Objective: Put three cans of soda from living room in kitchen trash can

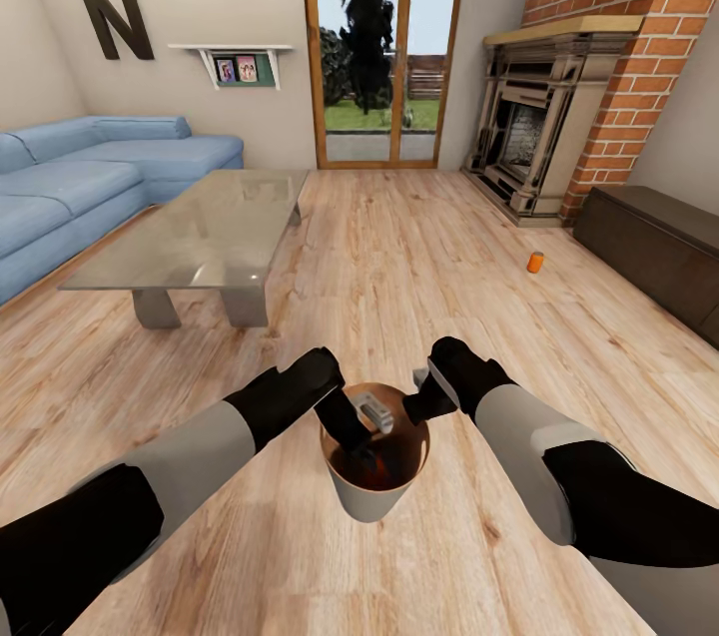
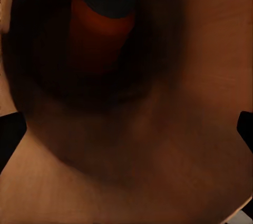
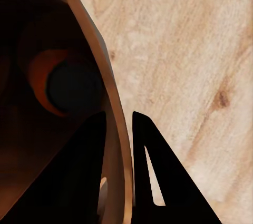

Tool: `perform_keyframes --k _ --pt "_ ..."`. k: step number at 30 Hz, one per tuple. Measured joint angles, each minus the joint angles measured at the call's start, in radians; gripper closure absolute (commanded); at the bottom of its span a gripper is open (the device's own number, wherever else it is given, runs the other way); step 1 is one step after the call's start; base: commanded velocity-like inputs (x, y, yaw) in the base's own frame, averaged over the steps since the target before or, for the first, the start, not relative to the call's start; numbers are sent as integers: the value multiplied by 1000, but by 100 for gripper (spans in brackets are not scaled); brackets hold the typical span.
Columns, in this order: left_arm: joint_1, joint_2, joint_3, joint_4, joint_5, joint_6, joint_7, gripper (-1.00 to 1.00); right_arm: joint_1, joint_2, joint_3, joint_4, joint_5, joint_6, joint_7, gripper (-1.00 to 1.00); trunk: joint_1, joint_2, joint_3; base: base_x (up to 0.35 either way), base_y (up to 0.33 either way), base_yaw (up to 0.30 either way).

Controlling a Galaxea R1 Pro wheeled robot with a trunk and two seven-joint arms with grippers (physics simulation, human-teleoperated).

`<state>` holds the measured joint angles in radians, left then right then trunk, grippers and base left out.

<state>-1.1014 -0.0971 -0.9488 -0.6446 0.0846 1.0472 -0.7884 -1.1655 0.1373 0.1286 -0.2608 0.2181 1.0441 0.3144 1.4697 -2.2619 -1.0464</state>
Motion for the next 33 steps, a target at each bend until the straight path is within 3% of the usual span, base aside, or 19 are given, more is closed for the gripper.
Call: perform_keyframes --k 4,8,12,14,15,17,18,19,20,21,23,24,27,28,29,32,33 --pt "0 4 4 -16 3 0 -1 -100 0 -1 0 0 -3 0 0 100 0 0 0 0 0 0" --pt "2 71 9 -97 10 -30 -7 -100 0 -2 0 0 0 0 -1 100 0 0 0 0 0 0" --pt "52 192 13 -283 15 -36 -36 -100 0 -2 0 0 -3 0 0 100 0 0 0 0 0 0" --pt "99 290 26 -439 18 -36 -75 -100 0 -2 0 0 -5 0 -1 100 0 0 0 0 0 0" --pt "108 314 37 -474 21 -36 -85 -100 0 -2 -1 0 -4 0 -1 100 0 0 0 0 0 0" --pt "142 394 122 -586 31 -37 -128 -100 0 -3 0 0 -3 0 0 100 0 0 0 0 0 0" --pt "153 413 153 -613 34 -36 -142 -100 0 -3 0 0 -1 0 0 100 0 0 0 0 0 0" --pt "177 442 217 -662 36 -37 -172 -100 0 -4 0 0 0 0 -1 100 0 0 0 0 0 0" --pt "191 456 253 -686 38 -36 -191 -100 0 -4 0 0 0 0 0 100 0 0 0 0 0 0" --pt "220 476 324 -724 39 -37 -234 -100 0 -3 1 0 1 0 0 100 0 0 0 0 0 0" --pt "251 492 403 -750 38 -42 -285 -100 0 -3 0 0 -2 0 0 100 0 0 0 0 0 0" --pt "292 505 513 -769 33 -72 -342 -100 0 -3 0 0 -3 0 -1 100 0 0 0 0 0 0" --pt "350 514 676 -755 26 -147 -385 -100 0 -4 0 1 -5 0 -1 100 0 0 0 0 0 0" --pt "364 515 712 -732 24 -166 -387 -100 0 -5 0 1 -4 0 -1 100 0 0 0 0 0 0" --pt "369 516 726 -715 24 -175 -382 -100 0 -6 0 1 -3 0 -1 100 0 0 0 0 0 0" --pt "380 513 757 -626 6 -224 -288 -100 1 -11 -1 1 -1 0 -2 100 0 0 0 0 0 0" --pt "384 510 769 -549 -11 -265 -140 -100 1 -16 -3 0 -6 0 -1 100 0 0 0 0 0 0"
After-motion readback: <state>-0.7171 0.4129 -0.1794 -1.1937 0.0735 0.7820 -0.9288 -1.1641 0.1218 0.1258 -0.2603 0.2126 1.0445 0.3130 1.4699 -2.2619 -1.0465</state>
